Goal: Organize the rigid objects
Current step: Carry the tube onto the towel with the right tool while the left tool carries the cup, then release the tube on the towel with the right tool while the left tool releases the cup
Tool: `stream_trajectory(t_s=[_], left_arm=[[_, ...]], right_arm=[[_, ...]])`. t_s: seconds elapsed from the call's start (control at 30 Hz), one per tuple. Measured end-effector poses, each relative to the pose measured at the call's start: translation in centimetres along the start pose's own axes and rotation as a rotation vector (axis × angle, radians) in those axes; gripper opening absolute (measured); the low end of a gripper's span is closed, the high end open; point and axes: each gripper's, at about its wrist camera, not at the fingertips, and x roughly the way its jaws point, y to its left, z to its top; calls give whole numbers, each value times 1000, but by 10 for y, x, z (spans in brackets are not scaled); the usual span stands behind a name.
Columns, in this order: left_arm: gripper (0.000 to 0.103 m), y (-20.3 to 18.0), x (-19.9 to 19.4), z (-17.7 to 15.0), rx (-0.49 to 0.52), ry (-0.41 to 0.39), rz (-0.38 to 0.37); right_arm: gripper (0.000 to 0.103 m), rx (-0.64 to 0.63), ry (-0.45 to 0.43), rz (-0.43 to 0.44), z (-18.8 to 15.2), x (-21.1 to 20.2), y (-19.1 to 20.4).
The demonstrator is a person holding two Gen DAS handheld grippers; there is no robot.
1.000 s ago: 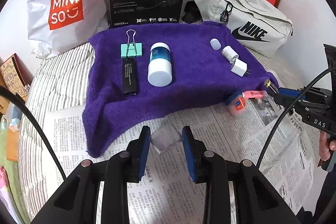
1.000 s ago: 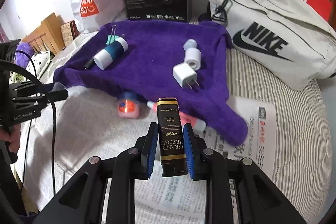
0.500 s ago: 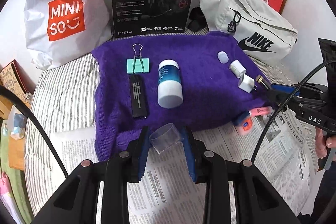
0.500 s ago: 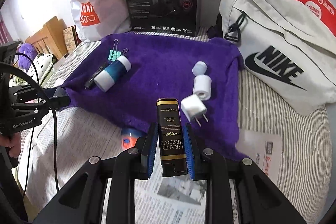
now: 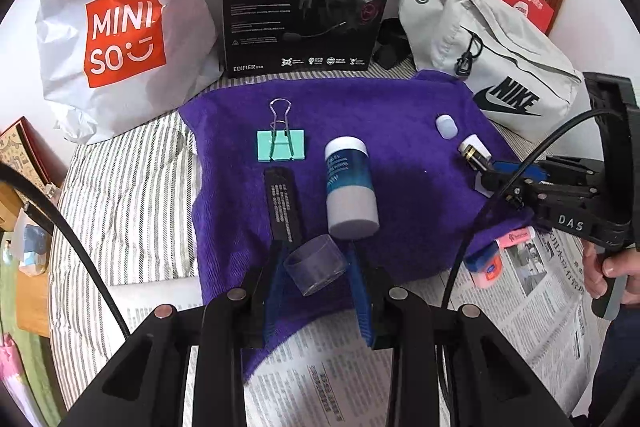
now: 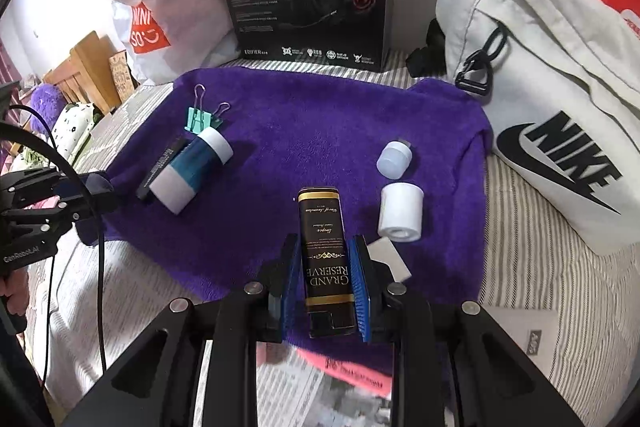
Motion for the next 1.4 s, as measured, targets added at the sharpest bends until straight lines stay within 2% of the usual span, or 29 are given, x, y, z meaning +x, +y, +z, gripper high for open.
stream_trajectory(t_s=[0.53, 0.87, 1.0, 1.4], left_arm=[[30, 2, 28, 7, 9, 52, -15], [30, 1, 37, 5, 24, 77, -16], [30, 0, 39, 5, 27, 77, -20], [30, -19, 47, 9, 84, 105, -31]], right_arm=[[25, -38, 76, 7, 0, 41, 9], [26, -83, 62, 13, -1, 43, 12], [35, -75, 70, 42, -4, 40, 10], [49, -37, 9, 11, -8, 4, -6]])
